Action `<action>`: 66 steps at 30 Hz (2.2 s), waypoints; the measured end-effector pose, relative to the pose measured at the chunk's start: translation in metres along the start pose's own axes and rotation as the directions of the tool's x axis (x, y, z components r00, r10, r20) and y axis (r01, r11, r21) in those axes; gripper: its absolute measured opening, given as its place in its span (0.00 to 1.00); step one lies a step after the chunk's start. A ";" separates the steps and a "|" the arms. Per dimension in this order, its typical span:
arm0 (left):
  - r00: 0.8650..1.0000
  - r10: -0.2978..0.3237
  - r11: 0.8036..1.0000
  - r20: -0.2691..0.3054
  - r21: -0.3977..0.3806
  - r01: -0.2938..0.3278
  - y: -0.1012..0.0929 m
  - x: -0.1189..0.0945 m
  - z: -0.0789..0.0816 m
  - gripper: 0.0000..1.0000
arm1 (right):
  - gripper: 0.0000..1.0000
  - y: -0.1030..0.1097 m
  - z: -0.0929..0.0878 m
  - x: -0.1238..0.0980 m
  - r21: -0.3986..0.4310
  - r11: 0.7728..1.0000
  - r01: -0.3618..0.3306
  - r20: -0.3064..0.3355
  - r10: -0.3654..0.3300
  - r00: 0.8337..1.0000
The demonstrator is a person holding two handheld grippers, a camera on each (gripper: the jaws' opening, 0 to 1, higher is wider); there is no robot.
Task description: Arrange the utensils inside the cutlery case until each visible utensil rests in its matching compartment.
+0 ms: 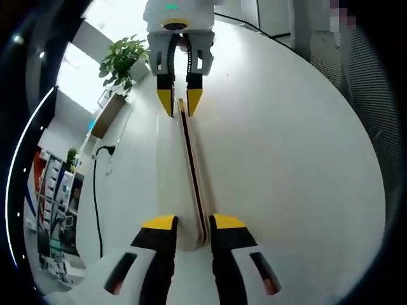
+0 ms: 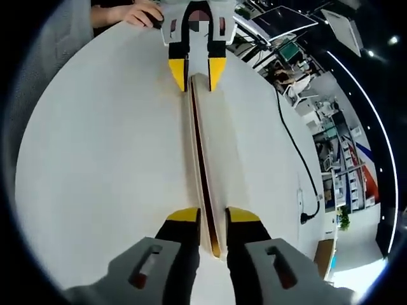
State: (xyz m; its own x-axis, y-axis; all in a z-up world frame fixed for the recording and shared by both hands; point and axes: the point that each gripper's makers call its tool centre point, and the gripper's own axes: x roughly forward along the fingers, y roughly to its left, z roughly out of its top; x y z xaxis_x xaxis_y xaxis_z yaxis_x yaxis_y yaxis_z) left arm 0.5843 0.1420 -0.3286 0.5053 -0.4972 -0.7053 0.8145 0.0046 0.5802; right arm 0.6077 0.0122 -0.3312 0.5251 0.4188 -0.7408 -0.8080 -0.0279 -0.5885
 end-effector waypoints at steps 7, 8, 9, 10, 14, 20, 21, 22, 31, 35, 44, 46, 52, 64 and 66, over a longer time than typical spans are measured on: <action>1.000 0.021 1.000 0.016 0.009 -0.021 0.001 -0.001 0.001 0.20 | 0.22 0.010 0.004 -0.001 0.079 0.993 -0.082 0.027 0.080 0.996; 1.000 0.015 1.000 0.020 0.014 -0.016 0.001 -0.001 0.001 0.20 | 0.24 0.009 0.004 -0.002 0.101 0.991 -0.090 0.033 0.087 0.996; 1.000 0.014 1.000 0.021 0.013 -0.014 0.001 -0.001 0.001 0.20 | 0.24 0.008 0.006 -0.004 0.098 0.987 -0.127 0.043 0.123 0.991; 1.000 0.011 1.000 0.023 0.019 -0.012 0.001 -0.001 0.001 0.20 | 0.23 0.006 0.007 -0.005 0.142 0.980 -0.140 0.043 0.135 0.990; 1.000 0.011 0.999 0.026 0.046 -0.012 0.000 -0.001 0.002 0.20 | 0.39 -0.011 0.016 -0.004 0.224 0.947 -0.229 0.110 0.209 0.972; 0.999 0.000 0.998 0.032 0.057 -0.002 0.000 -0.001 0.003 0.19 | 0.68 -0.013 0.005 0.015 0.254 0.878 -0.407 0.084 0.399 0.913; 0.999 -0.003 0.998 0.033 0.064 0.000 0.000 -0.001 0.003 0.19 | 0.66 -0.013 -0.001 0.018 0.273 0.865 -0.421 0.061 0.421 0.905; 0.999 -0.004 0.998 0.033 0.067 0.002 0.000 -0.001 0.003 0.19 | 0.64 -0.014 -0.001 0.022 0.258 0.855 -0.451 0.069 0.449 0.891; 0.999 -0.012 0.998 0.034 0.057 0.010 -0.001 -0.001 0.003 0.19 | 0.46 -0.006 -0.019 0.025 0.221 0.811 -0.542 -0.057 0.565 0.823; 0.999 -0.012 0.998 0.036 0.054 0.010 -0.001 -0.002 0.004 0.19 | 0.40 -0.002 -0.019 0.019 0.189 0.821 -0.539 -0.064 0.558 0.828; 0.998 -0.049 0.994 0.036 -0.099 0.052 -0.008 -0.004 0.004 0.27 | 0.39 0.006 -0.019 0.012 0.143 0.852 -0.504 -0.076 0.518 0.852; 0.997 -0.053 0.976 0.053 -0.210 0.063 -0.008 -0.009 0.003 0.34 | 0.39 0.006 -0.018 0.012 0.133 0.859 -0.495 -0.077 0.506 0.859; 0.996 -0.024 0.901 0.080 -0.430 0.057 0.004 -0.020 -0.011 0.54 | 0.39 0.006 -0.017 0.010 0.149 0.855 -0.497 -0.054 0.509 0.859; 0.978 -0.175 0.859 0.110 -0.470 0.206 0.018 0.005 -0.015 0.67 | 0.38 0.007 -0.017 0.008 0.138 0.829 -0.543 -0.024 0.551 0.834; 0.966 -0.227 0.845 0.127 -0.467 0.260 0.012 0.008 -0.014 0.66 | 0.38 0.007 -0.017 0.007 0.145 0.823 -0.549 -0.009 0.556 0.831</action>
State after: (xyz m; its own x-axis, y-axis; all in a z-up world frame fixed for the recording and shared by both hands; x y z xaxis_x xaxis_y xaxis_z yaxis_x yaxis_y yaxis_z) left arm 0.6026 0.1499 -0.3331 0.2665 -0.5914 -0.7610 0.9530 0.2796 0.1165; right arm 0.6101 -0.0005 -0.3463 -0.0104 0.3244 -0.9459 -0.9922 -0.1210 -0.0306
